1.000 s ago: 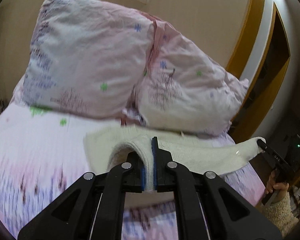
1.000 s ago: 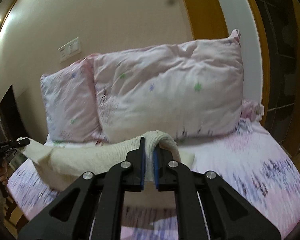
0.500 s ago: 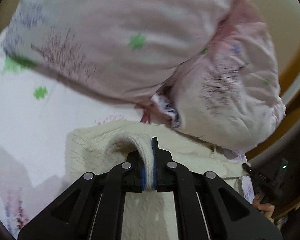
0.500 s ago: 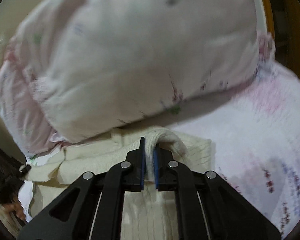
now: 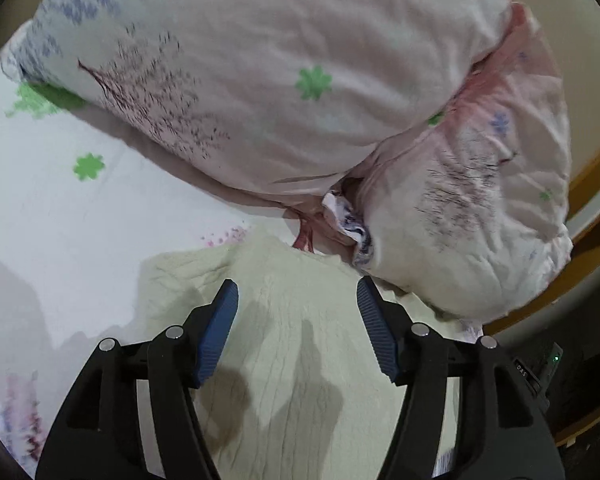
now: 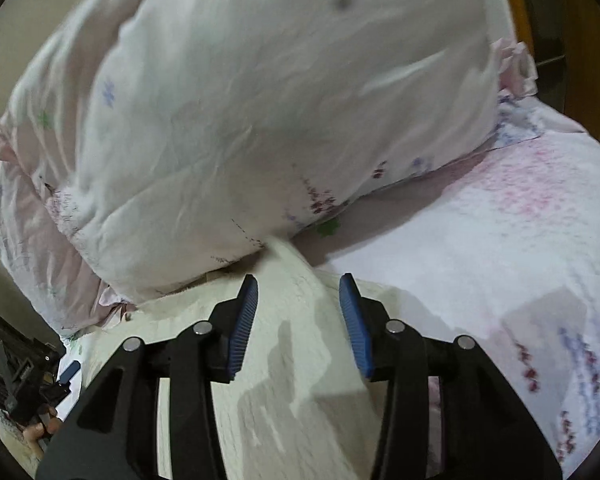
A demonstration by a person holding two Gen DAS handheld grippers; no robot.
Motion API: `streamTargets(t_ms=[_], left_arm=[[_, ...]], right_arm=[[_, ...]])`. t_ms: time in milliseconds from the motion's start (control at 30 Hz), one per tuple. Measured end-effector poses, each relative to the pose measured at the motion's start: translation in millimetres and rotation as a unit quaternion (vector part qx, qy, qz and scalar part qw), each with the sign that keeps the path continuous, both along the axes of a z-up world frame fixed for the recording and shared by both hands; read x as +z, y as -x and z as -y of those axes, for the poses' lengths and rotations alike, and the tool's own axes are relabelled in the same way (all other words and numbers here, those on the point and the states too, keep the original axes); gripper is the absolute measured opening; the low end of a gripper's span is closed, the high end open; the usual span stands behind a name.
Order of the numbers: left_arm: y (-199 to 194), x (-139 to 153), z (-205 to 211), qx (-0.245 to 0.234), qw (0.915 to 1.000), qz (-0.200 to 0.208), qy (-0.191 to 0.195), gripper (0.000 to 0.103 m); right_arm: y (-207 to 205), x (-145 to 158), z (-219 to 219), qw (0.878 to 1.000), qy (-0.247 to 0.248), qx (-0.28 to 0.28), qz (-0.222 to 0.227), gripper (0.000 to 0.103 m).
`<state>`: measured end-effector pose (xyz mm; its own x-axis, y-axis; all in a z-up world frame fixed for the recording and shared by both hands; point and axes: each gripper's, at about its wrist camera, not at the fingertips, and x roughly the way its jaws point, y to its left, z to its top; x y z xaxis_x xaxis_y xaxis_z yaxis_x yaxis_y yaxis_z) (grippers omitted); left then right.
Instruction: Fold small clothes
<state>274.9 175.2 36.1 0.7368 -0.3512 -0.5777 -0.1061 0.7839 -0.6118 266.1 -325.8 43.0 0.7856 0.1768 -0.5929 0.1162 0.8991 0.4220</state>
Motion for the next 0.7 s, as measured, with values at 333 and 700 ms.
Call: streamTargets(t_ms=[333, 700], left_arm=[[61.9, 6.1, 0.5, -0.01, 0.9933, 0.006, -0.115, 0.061], [69.2, -22.7, 12.2, -0.026, 0.9896, -0.036, -0.137, 0.02]], right_arm=[[61.2, -23.7, 7.2, 0.998, 0.041, 0.042, -0.033, 0.034], [69.3, -34.9, -10.7, 0.995, 0.059, 0.066, -0.046, 0.007]])
